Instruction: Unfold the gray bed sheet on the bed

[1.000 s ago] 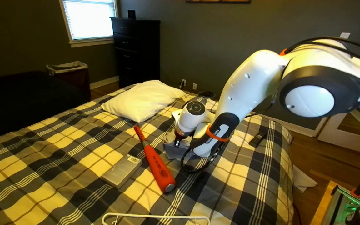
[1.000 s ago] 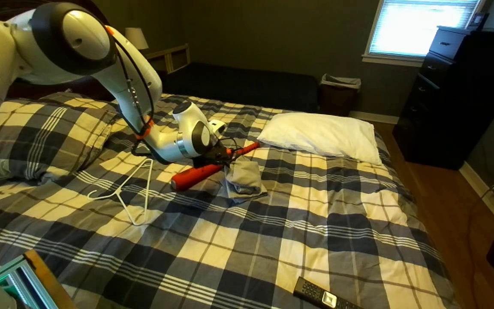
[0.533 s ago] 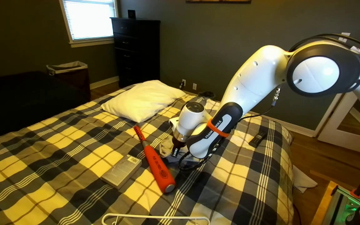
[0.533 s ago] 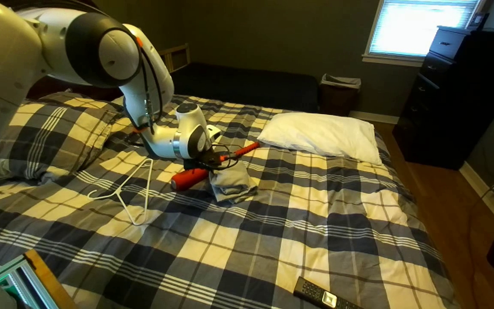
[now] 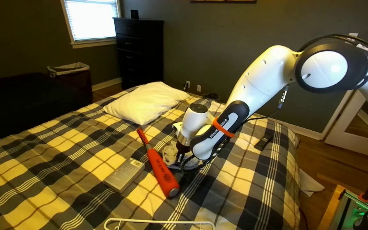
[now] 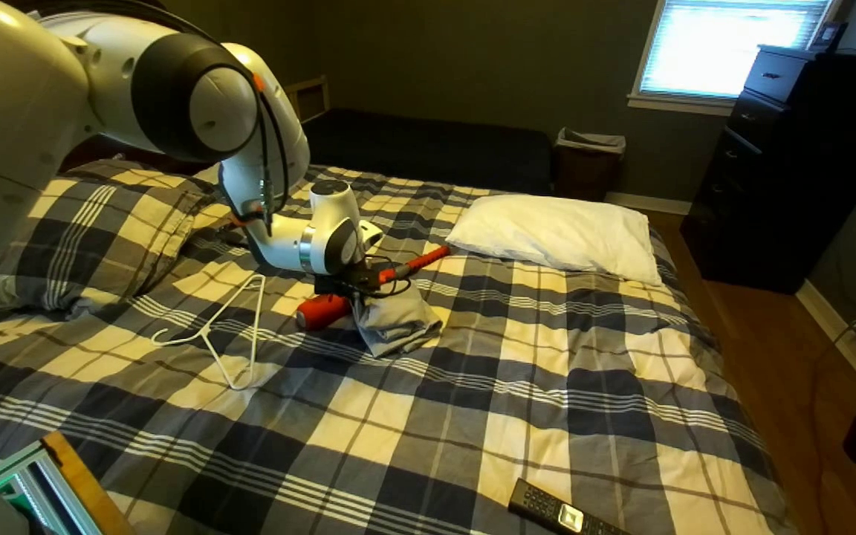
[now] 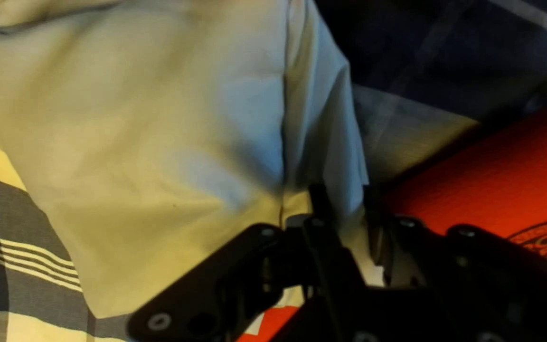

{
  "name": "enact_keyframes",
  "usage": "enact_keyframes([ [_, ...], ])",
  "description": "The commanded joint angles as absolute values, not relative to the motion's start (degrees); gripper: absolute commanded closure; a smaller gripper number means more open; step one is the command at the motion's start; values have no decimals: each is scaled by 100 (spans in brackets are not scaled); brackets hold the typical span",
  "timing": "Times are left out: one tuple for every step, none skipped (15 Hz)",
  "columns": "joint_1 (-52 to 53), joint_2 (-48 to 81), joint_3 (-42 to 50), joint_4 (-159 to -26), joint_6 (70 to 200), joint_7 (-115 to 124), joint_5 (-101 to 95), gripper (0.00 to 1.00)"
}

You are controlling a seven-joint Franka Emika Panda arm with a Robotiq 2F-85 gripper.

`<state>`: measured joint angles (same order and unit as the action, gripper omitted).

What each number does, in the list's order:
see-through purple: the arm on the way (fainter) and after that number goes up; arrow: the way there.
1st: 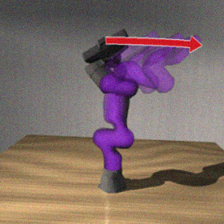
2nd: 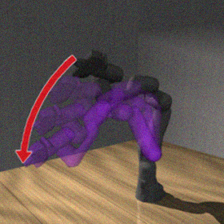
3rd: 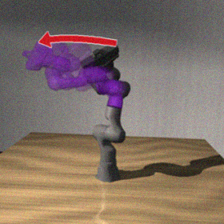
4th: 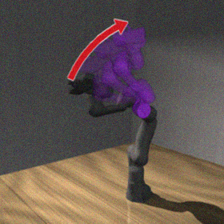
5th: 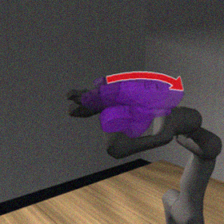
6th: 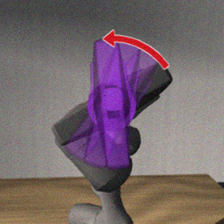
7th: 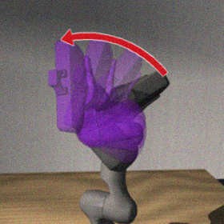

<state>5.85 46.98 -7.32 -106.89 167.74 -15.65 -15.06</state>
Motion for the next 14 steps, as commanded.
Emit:
enact_keyframes([
  [432,4720,-887,-10667,16606,-1725,-1422,94],
  [420,4721,-897,-10663,16599,-1732,-1423,100],
  [410,4715,-900,-10669,16608,-1735,-1425,100],
  [416,4684,-862,-10684,16644,-1719,-1440,100],
  [468,4636,-755,-10694,16702,-1650,-1468,99],
  [549,4533,-562,-10721,16833,-1534,-1517,99],
  [765,4416,-175,-10732,17019,-1313,-1622,99],
  [931,4309,188,-10737,17247,-1134,-1705,99],
  [837,4142,299,-10803,17337,-1065,-1607,99],
  [714,4464,-92,-10626,17182,-1348,-1553,99],
  [715,4375,21,-10626,17202,-1337,-1566,98],
  [677,4357,-1,-10628,17198,-1351,-1562,98],
  [669,4371,-30,-10636,17198,-1354,-1558,99],
  [765,4504,68,-10514,17243,-1196,-1506,99],
])
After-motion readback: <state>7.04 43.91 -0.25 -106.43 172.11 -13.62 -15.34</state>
